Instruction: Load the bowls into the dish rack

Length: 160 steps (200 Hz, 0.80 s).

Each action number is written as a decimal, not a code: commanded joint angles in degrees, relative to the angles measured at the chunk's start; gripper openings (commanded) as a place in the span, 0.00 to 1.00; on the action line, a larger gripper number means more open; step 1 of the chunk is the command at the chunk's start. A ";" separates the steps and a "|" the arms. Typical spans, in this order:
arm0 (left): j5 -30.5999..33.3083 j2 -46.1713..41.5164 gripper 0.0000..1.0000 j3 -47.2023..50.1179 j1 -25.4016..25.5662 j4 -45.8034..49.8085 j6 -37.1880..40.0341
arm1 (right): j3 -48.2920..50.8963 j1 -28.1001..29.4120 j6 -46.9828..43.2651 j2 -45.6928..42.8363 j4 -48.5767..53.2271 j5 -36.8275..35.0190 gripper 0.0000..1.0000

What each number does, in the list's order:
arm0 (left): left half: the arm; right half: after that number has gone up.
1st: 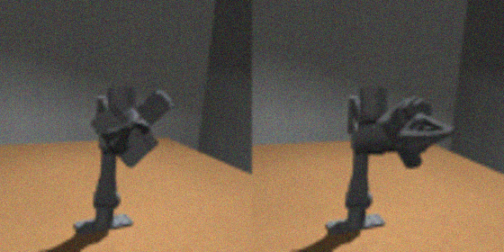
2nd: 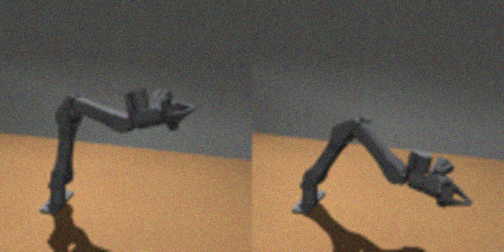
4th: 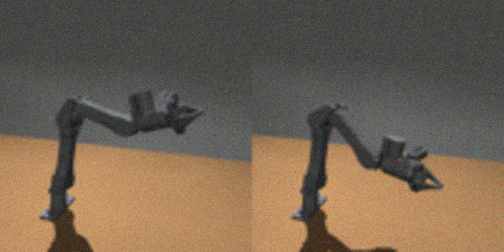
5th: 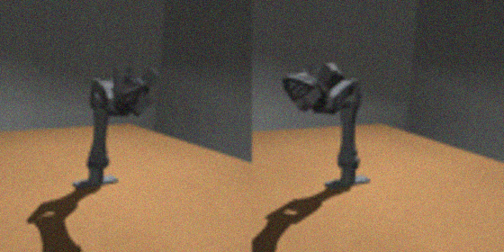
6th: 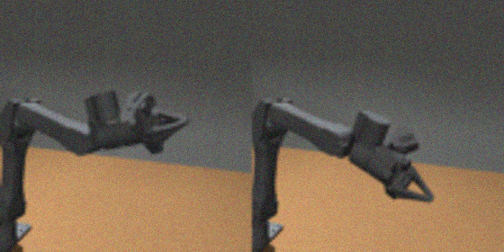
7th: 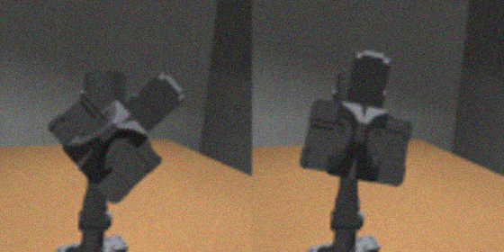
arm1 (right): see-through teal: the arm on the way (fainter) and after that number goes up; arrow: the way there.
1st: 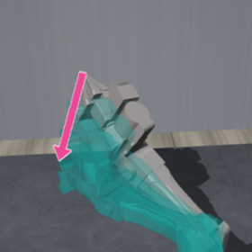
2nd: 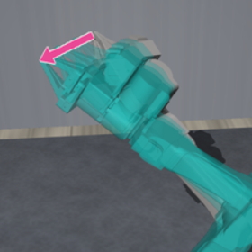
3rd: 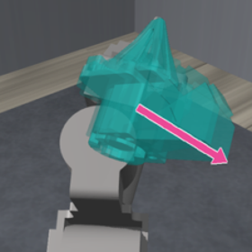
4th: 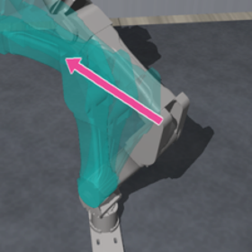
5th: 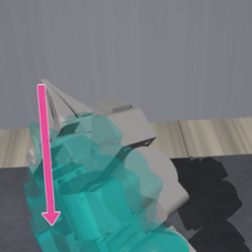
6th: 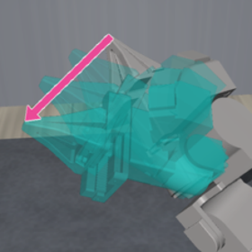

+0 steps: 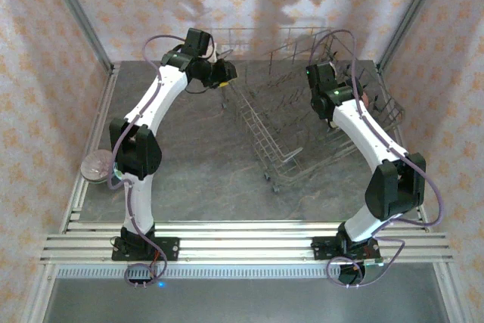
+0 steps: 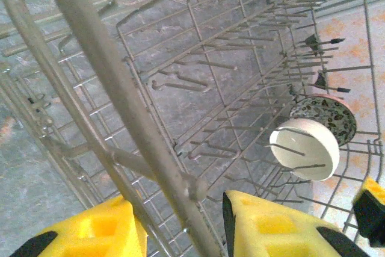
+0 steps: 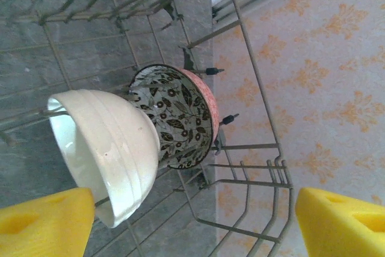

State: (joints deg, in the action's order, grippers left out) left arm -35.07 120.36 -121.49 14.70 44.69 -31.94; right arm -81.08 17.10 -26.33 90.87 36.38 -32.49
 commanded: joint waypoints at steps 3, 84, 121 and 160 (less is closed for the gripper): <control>6.90 2.04 0.05 -6.73 -3.76 2.42 9.81 | -4.12 0.29 5.10 -0.60 4.93 2.36 0.86; 13.52 -4.59 0.56 -6.85 -4.18 8.33 10.07 | -14.37 -0.47 10.68 3.62 11.68 9.07 0.90; 16.87 -14.14 0.73 0.17 -4.30 10.41 11.04 | -14.60 -0.66 13.38 4.14 13.78 13.96 0.90; 18.67 -26.81 0.75 13.22 -5.69 11.04 10.37 | -12.71 -0.59 15.12 2.72 13.17 17.21 0.90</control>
State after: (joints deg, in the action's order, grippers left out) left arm -20.25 100.53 -115.22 9.96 53.36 -22.37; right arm -94.83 16.67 -14.06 94.72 47.99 -18.39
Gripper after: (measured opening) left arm 0.743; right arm 0.898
